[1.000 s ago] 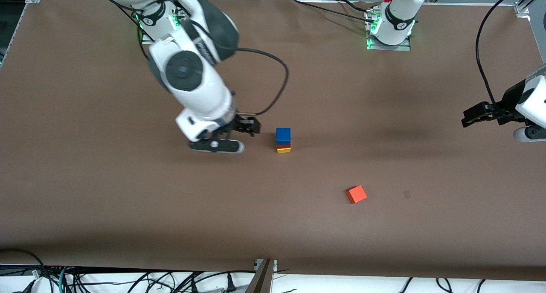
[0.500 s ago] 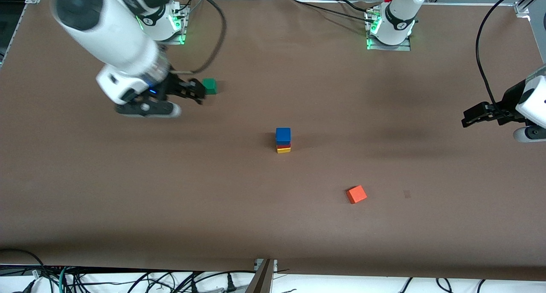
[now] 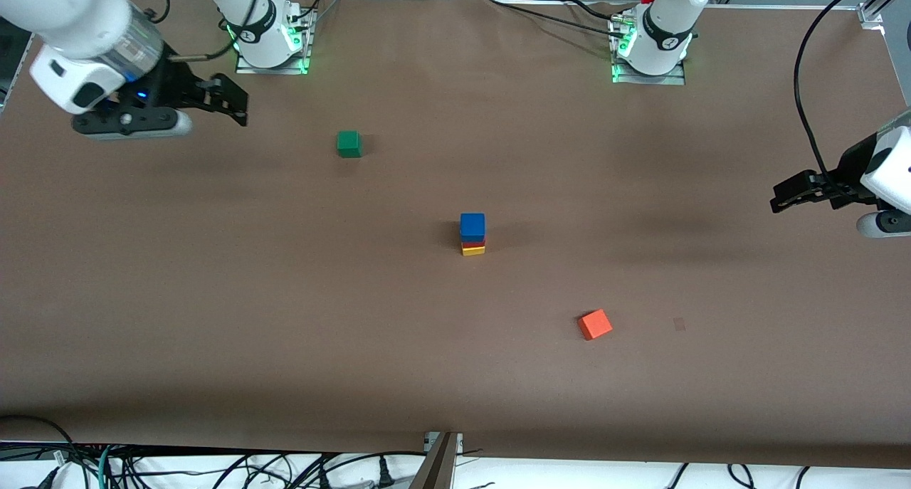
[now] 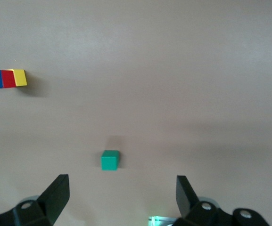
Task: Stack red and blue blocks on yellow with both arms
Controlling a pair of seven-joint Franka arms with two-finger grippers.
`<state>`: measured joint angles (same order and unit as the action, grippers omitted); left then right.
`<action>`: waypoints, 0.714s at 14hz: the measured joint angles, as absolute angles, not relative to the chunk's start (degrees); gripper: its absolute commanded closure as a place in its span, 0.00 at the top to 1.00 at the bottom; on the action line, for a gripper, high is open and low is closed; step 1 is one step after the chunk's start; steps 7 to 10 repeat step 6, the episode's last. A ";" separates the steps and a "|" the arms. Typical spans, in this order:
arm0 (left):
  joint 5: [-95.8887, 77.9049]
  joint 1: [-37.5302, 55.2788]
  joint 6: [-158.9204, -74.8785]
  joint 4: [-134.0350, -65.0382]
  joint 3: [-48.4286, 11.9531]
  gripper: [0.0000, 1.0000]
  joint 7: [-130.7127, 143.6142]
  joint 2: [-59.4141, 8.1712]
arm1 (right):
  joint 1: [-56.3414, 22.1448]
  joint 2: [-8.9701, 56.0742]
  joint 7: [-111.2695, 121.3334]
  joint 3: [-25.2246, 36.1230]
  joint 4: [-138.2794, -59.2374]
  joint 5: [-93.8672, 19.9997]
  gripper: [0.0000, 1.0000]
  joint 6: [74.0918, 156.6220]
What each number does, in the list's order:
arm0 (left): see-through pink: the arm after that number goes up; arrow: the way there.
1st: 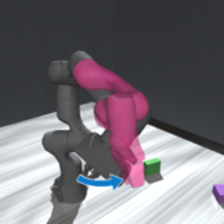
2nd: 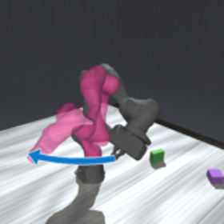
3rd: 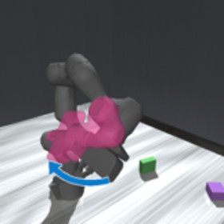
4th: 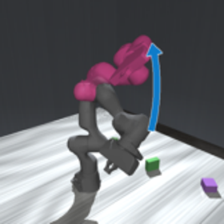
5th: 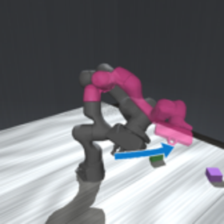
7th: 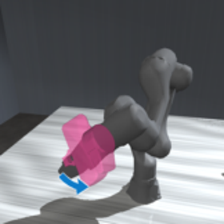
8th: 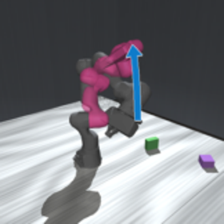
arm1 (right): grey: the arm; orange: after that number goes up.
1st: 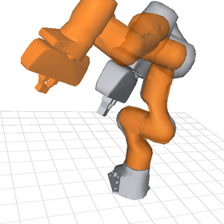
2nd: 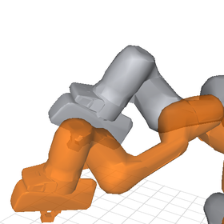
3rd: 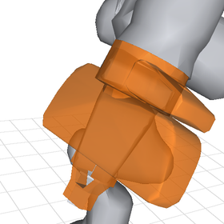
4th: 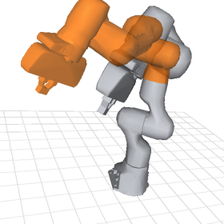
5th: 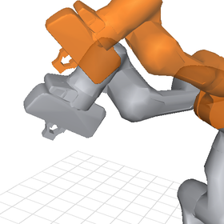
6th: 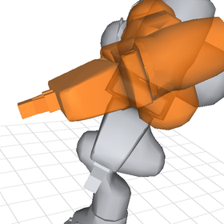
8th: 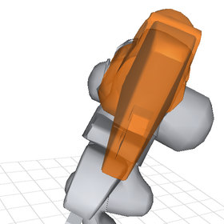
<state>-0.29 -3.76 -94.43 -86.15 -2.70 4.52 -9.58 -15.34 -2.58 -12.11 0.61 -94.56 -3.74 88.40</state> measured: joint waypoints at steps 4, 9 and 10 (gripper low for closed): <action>-0.29 -3.77 -94.43 -86.14 -2.70 1.00 4.52 -9.58 | -6.75 -2.85 -5.59 -3.93 -94.68 -3.74 1.00 88.04; -0.29 -3.77 -94.43 -86.13 -2.70 1.00 4.52 -9.58 | -5.61 -2.82 -5.26 -5.07 -94.63 -3.74 1.00 88.07; -0.29 -3.77 -94.43 -86.13 -2.70 1.00 4.52 -9.58 | -5.61 -2.82 -5.26 -5.07 -94.63 -3.74 1.00 88.07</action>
